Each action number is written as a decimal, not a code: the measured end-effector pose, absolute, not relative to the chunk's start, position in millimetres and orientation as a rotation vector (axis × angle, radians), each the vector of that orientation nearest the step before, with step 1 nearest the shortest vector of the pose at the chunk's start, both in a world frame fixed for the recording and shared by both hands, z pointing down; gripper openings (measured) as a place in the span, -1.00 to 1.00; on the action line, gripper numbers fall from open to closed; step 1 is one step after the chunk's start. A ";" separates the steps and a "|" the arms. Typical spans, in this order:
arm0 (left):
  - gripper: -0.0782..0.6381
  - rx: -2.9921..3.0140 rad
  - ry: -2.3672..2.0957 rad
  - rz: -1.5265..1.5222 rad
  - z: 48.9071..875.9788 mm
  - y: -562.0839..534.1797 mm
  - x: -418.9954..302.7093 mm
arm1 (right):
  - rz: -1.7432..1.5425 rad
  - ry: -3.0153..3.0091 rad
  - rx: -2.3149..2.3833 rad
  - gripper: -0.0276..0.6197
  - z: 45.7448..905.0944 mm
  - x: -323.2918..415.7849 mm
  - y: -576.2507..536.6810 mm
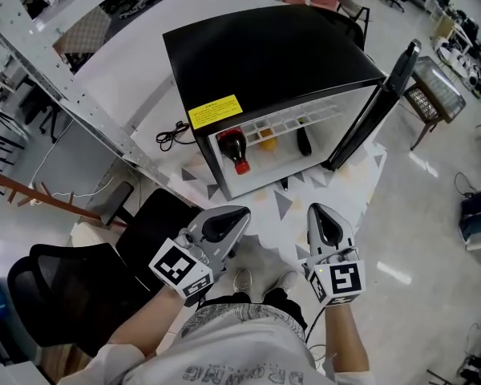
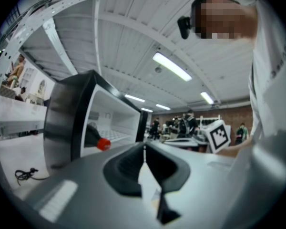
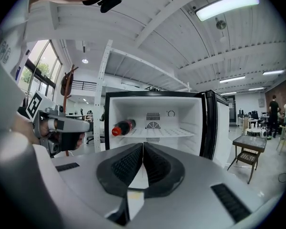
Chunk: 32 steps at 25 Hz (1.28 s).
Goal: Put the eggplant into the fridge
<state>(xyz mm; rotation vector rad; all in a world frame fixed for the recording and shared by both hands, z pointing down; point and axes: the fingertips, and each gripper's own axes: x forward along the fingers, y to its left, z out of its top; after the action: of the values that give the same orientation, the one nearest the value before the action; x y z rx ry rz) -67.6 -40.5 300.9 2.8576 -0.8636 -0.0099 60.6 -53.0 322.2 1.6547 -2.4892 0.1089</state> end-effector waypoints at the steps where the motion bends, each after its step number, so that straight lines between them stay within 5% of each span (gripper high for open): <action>1: -0.74 2.860 -0.862 -0.012 300.1 -39.7 -68.3 | 0.105 -2.490 1.658 -0.90 319.8 60.0 -51.5; 32: -0.74 2.857 -0.871 -0.045 296.6 -40.2 -75.9 | 0.115 -2.514 1.587 -0.91 310.1 38.7 -40.8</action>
<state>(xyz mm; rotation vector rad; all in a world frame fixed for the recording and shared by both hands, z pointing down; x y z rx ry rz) -75.9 -40.2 296.6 2.8572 -0.8714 -0.0449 38.7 -40.8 310.1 1.5868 -2.5142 0.1151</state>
